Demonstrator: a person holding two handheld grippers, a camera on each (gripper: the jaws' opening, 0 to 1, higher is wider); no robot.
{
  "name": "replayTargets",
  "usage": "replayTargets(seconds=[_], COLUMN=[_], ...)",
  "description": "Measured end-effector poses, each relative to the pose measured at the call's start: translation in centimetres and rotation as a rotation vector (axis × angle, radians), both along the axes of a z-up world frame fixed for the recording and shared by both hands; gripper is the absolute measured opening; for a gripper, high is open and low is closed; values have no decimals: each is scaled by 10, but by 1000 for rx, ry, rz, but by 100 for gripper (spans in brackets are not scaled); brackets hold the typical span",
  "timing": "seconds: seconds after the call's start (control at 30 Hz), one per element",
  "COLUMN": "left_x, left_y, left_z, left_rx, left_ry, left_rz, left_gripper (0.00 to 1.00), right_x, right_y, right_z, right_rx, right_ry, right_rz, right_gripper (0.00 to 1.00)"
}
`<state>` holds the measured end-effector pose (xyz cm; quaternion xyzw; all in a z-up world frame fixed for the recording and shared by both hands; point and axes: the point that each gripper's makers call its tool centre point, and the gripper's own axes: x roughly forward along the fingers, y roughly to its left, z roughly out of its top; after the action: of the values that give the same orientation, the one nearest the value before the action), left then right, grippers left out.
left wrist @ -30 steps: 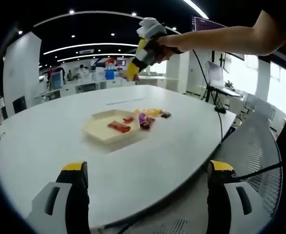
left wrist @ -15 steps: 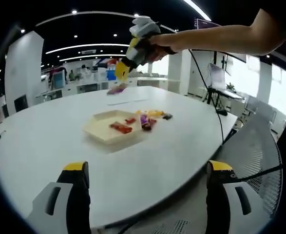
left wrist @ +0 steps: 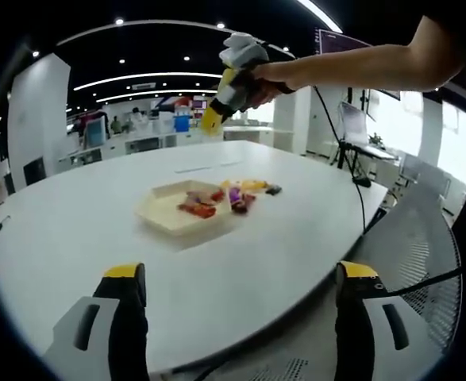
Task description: Place the target food into the container with the food tongs after gripping and lifting it, then release it inside without dropping or visibly crushing the food.
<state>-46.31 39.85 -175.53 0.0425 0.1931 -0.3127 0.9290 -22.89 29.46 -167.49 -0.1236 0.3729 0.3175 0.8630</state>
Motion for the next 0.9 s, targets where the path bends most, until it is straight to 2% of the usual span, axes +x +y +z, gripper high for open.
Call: replayTargets(seconds=[0.3, 0.33, 0.53, 0.9], left_x=[-1, -1, 0, 2], left_y=[0, 0, 0, 3], left_z=[0, 0, -1, -1], left_rx=[1, 2, 1, 3], left_ry=[7, 8, 11, 12], left_rz=[2, 3, 5, 31], left_gripper=[95, 95, 95, 95], right_x=[-7, -8, -22, -21], right_y=[-36, -41, -53, -76], right_z=[-15, -17, -32, -63], right_rx=[-16, -18, -25, -32], right_ry=[25, 13, 50, 106], right_rz=[-56, -63, -77, -86], right_gripper=[26, 26, 26, 27])
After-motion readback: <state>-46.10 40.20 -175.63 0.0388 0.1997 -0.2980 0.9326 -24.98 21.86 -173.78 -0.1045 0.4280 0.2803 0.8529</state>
